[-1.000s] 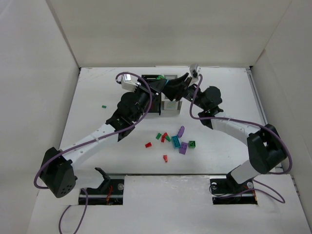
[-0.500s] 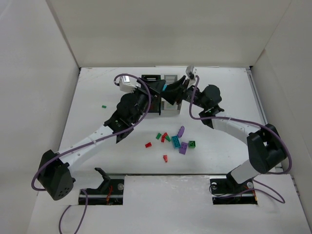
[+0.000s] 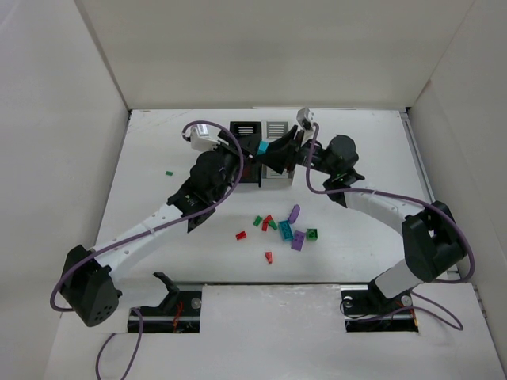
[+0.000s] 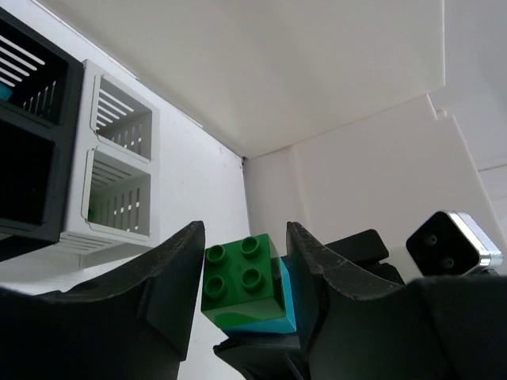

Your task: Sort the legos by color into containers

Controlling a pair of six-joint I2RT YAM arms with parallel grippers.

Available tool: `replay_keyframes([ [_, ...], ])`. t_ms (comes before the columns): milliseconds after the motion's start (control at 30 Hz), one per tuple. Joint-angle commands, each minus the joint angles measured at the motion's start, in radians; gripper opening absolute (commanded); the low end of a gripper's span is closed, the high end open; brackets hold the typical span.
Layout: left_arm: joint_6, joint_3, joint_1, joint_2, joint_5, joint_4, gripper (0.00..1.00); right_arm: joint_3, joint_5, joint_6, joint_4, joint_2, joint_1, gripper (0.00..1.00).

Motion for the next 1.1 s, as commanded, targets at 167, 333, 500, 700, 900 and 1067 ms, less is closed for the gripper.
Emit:
replay_keyframes([
  [167, -0.004, 0.029, 0.000, -0.026, 0.056, 0.018, 0.50, 0.020, 0.035, -0.013, 0.081, -0.033, -0.008, 0.00],
  [333, -0.015, 0.020, 0.000, -0.026, 0.056, 0.009, 0.45, 0.020, 0.034, -0.013, 0.093, -0.033, -0.008, 0.00],
  [500, -0.015, 0.020, 0.000, -0.035, 0.045, 0.008, 0.22, 0.009, 0.034, -0.013, 0.102, -0.033, 0.001, 0.00],
  [700, -0.034, 0.029, 0.000, -0.057, -0.027, -0.025, 0.16, -0.012, 0.054, -0.013, 0.090, -0.033, 0.001, 0.00],
  [900, -0.023, 0.039, 0.063, -0.080, -0.058, -0.064, 0.13, -0.075, 0.095, -0.044, 0.035, -0.077, 0.001, 0.00],
  [1067, -0.023, 0.050, 0.104, -0.080, -0.059, -0.114, 0.12, -0.109, 0.104, -0.044, 0.014, -0.097, -0.008, 0.00],
])
